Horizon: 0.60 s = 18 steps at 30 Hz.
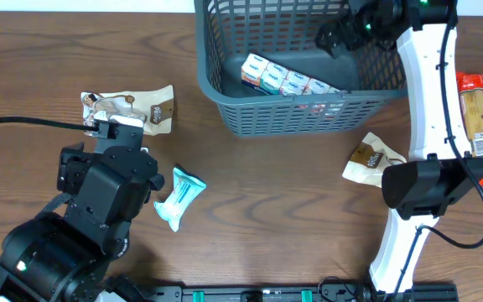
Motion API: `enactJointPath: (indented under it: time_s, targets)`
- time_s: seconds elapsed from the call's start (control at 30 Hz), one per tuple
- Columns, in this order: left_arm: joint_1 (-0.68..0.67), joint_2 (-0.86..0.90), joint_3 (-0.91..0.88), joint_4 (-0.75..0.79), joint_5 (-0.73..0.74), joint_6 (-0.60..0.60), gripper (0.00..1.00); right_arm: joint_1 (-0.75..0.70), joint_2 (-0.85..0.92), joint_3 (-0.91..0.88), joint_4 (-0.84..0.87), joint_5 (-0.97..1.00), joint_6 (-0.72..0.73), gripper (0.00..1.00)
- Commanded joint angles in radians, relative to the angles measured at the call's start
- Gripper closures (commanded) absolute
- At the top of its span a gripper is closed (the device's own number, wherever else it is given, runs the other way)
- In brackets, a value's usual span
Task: Pack container
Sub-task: 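Lower the held box into the basket and open the right gripper, then move the right gripper to the red-and-yellow spaghetti package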
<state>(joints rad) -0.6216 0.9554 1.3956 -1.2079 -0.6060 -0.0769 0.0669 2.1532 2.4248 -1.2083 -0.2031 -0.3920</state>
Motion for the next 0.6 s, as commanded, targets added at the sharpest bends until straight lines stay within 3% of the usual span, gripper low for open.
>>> enactJointPath:
  time_s: [0.0, 0.27, 0.57]
  targets:
    - [0.005, -0.002, 0.013, -0.003, -0.012, 0.005, 0.22, -0.041, -0.003, 0.140, 0.014, 0.110, 0.154, 0.01]
    - [0.005, -0.002, 0.013, -0.003, -0.012, 0.005, 0.22, -0.233, -0.003, 0.496, -0.077, 0.319, 0.356, 0.01]
    - [0.005, -0.002, 0.013, -0.003, -0.012, 0.005, 0.21, -0.495, -0.001, 0.518, -0.308, 0.206, 0.312, 0.01]
